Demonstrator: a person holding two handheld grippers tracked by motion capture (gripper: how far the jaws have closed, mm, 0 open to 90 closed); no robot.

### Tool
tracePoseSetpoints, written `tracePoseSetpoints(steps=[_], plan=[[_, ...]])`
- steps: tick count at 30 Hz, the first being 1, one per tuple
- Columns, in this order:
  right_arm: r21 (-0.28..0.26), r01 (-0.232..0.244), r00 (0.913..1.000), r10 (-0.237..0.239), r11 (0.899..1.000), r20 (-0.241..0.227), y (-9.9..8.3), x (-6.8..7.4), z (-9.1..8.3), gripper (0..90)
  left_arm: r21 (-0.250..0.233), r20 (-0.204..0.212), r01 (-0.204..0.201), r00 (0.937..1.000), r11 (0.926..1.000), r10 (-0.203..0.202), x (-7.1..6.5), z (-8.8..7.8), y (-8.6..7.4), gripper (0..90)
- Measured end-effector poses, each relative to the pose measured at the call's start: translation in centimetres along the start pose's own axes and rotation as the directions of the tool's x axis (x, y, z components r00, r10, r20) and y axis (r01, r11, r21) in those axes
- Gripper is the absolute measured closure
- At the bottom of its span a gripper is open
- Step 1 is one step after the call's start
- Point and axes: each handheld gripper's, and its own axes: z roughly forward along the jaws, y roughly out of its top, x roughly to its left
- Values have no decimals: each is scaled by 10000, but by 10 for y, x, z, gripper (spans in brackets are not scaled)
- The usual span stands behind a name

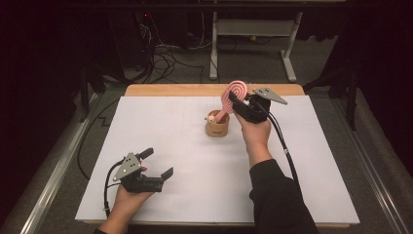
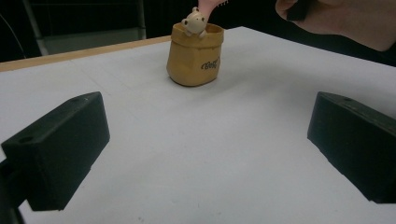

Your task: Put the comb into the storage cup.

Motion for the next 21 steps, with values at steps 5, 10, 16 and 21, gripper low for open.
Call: tracePoseSetpoints(steps=[5, 10, 16, 21], plan=[[42, -36, 10000, 35, 10000, 63, -1, -4, -2, 465, 19, 21, -14, 10000, 10000, 14, 0, 0, 0, 0], [174, -29, 10000, 28, 9998, 55, -3, -8, -4, 419, 19, 19, -16, 10000, 10000, 16, 0, 1, 0, 0], [323, -137, 9999, 138, 9994, -24, -4, -12, -6, 373, 19, 15, -9, 10000, 10000, 9, 0, 1, 0, 0], [345, -205, 9998, 206, 9992, -22, -5, -14, -8, 356, 59, 3, -35, 10000, 10000, 35, 1, 1, 0, 0]])
